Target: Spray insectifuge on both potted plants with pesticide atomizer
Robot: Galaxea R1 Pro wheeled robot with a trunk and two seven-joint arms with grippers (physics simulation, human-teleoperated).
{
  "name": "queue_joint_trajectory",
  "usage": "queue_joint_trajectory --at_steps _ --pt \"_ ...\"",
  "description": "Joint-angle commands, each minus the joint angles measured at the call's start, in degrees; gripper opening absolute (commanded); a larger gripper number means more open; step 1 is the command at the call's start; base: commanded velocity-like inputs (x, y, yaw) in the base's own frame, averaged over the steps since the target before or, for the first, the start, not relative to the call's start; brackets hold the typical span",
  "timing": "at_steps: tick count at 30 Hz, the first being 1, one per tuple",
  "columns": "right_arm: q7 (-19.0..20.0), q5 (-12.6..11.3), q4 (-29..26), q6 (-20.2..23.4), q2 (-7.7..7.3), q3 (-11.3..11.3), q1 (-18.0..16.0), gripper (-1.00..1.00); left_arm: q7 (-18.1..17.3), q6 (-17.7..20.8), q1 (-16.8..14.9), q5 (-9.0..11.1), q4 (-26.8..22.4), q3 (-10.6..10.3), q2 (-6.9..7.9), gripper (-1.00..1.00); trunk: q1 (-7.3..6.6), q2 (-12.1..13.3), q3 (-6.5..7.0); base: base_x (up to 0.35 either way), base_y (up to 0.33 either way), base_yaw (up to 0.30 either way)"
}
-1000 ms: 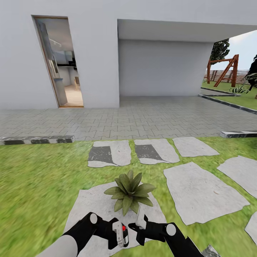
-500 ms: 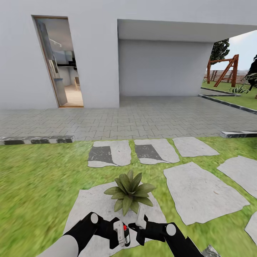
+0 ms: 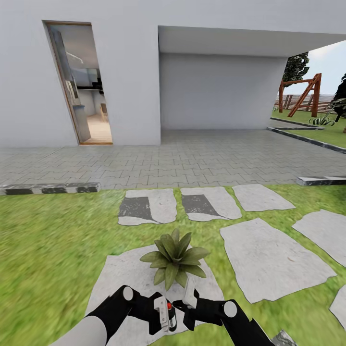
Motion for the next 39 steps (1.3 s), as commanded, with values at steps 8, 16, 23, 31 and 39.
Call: queue_joint_trajectory --at_steps 8,16,23,31,39 --pt "0.02 0.5 -0.06 -0.3 0.02 -0.07 -0.02 -1.0 -0.09 -0.31 -0.01 -0.43 -0.08 0.02 -0.06 -1.0 -0.01 -0.02 -0.05 0.0 0.0 0.0" --pt "0.02 0.5 -0.06 -0.3 0.02 -0.07 -0.02 -1.0 0.35 -0.33 0.95 -0.76 0.36 -0.15 6.46 -1.0 -0.01 -0.02 -0.05 0.0 0.0 0.0" --pt "0.02 0.58 -0.06 -0.3 -0.02 -0.07 -0.02 -1.0 0.35 -1.59 0.95 -0.84 0.79 -0.15 9.16 -1.0 -0.01 -0.02 -0.05 0.0 0.0 0.0" --pt "0.02 0.59 -0.06 -0.3 -0.07 -0.07 -0.02 1.0 0.35 -1.85 0.95 -0.65 0.8 0.01 13.16 -1.0 -0.01 -0.02 -0.05 0.0 0.0 0.0" --pt "-0.38 0.72 -0.06 -0.37 -0.07 -0.09 -0.02 1.0 0.35 -5.74 1.01 -0.58 0.88 0.11 16.1 -1.0 -0.01 -0.02 -0.05 0.0 0.0 0.0"
